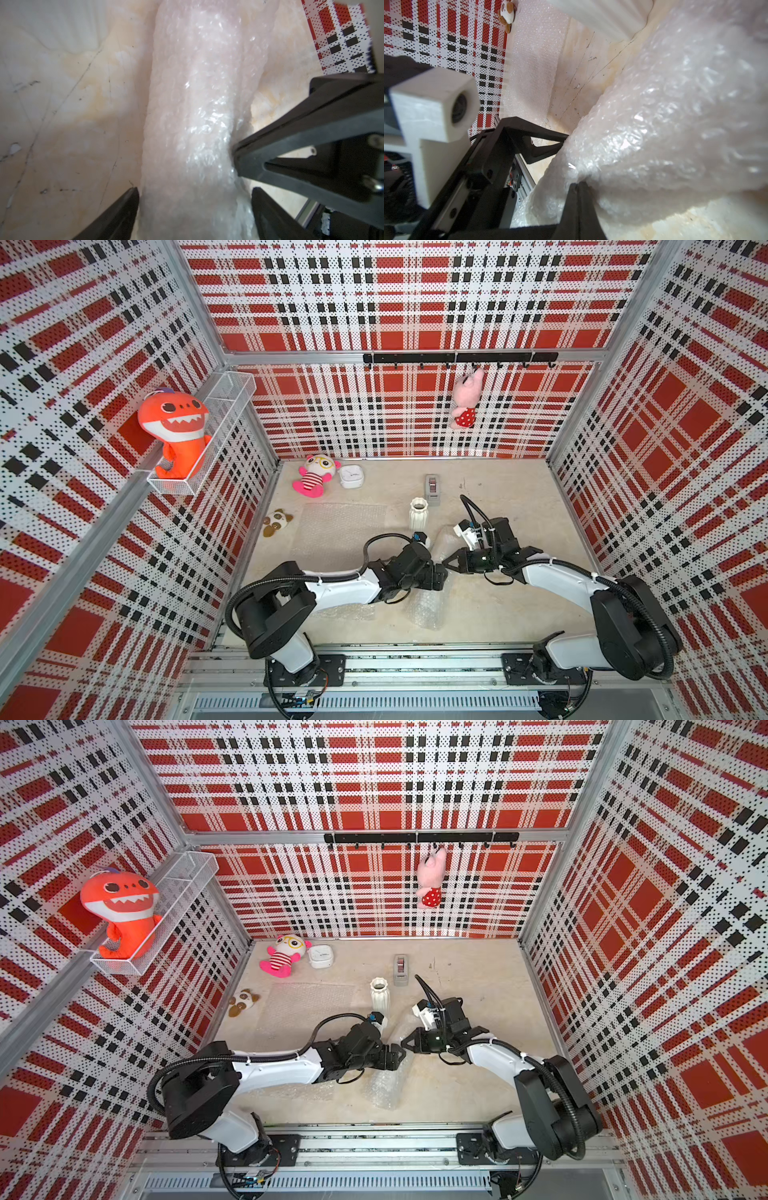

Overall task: Wrap vases in bubble wrap
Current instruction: Stick the tape on the bubble wrap.

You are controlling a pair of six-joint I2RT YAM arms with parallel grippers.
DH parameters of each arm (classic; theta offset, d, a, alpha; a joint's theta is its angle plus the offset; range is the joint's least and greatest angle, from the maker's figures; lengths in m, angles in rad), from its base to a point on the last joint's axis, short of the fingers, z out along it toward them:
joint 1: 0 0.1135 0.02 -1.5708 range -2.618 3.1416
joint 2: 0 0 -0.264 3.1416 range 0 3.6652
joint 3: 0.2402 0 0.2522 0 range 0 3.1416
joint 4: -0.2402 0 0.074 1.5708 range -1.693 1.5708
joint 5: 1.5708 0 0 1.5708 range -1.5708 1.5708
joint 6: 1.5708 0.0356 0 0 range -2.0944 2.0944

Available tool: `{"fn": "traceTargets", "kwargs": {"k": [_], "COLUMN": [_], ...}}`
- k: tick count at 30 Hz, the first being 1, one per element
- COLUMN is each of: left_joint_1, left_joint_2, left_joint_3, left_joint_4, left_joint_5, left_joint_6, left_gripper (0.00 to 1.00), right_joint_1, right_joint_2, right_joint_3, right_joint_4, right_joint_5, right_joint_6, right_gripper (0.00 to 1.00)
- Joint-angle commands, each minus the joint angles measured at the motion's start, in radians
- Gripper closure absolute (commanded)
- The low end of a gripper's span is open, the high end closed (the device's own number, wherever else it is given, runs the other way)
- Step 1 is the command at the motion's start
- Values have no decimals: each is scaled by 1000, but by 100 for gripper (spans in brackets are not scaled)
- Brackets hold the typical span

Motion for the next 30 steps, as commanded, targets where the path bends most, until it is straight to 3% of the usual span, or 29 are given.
{"fn": "traceTargets", "kwargs": {"k": [1,6,11,23,26,30], "left_joint_1": [-2,17,25,25,25,26], "left_joint_2": [15,-18,-31,-24,-23,-23], "left_joint_3": [-3,-50,-90,-103,-101,-98], "left_joint_4": [-25,0,33,58,61,65], "left_joint_5": [-15,-8,7,31,35,40], "left_joint_6": [17,12,7,10,10,11], "left_gripper": [18,28,37,41,41,41], "right_joint_1": [10,12,10,10,10,10], "right_joint_2": [2,-19,-49,-67,-88,-137], "right_joint_3": [1,36,76,158,198,174], "right_joint_4": [-40,-118,-198,-348,-404,-336], "right_joint_5": [37,62,84,150,175,72], "right_joint_6": [-13,-35,-41,-66,-90,-36], "right_gripper": [100,98,86,60,61,72]}}
